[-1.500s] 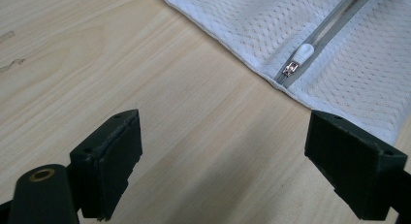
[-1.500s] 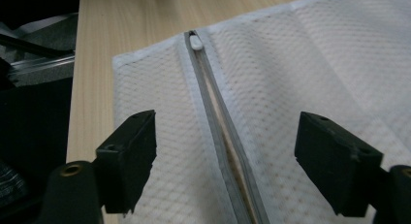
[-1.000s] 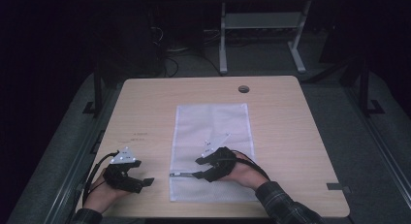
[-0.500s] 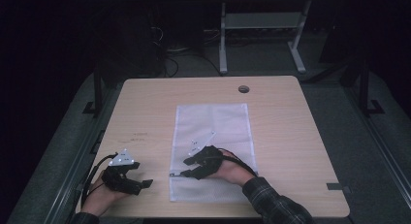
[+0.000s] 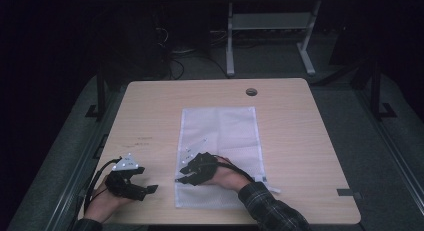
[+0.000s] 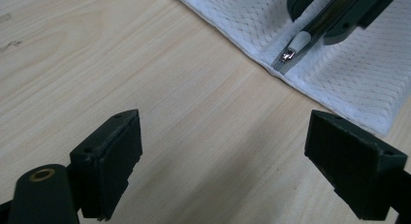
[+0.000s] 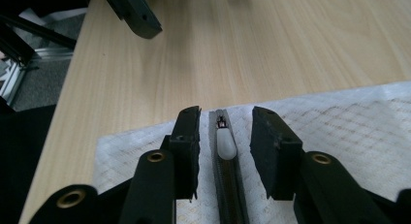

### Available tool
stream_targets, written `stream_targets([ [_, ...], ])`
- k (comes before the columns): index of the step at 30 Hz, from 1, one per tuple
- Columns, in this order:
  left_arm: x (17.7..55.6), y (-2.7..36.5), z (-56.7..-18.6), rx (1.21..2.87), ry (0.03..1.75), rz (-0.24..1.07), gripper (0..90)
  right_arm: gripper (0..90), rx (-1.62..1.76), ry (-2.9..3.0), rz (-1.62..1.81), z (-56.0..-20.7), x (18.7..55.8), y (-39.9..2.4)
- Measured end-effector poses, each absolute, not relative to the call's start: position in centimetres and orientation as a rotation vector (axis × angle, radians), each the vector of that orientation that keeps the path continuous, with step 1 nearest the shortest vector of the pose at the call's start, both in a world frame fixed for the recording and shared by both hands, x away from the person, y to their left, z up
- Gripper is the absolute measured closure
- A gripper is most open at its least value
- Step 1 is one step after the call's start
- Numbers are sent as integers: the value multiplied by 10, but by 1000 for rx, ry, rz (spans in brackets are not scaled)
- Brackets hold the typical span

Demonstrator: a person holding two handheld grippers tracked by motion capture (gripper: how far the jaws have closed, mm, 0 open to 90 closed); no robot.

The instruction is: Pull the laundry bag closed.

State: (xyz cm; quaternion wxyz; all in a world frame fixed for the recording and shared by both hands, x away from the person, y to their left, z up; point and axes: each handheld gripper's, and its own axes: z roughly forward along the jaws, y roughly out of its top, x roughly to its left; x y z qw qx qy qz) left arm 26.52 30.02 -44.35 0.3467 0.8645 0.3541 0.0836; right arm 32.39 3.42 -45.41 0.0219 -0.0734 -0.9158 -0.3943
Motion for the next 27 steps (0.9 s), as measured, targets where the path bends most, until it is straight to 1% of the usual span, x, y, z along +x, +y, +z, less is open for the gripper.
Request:
stream_targets([
  [6, 265, 300, -444, 2241, 920, 215, 128, 656, -219, -2846, -1185, -461, 325, 37],
  [11, 266, 300, -443, 2243, 919, 214, 128, 689, -191, -2861, -1158, -465, 326, 39],
  [13, 266, 300, -443, 2244, 918, 214, 128, 720, -182, -2863, -1162, -466, 326, 40],
  [16, 266, 300, -443, 2245, 917, 214, 128, 794, -167, -2861, -1157, -465, 326, 40],
  [27, 266, 299, -443, 2247, 913, 217, 128, 810, -157, -2862, -1163, -459, 324, 39],
])
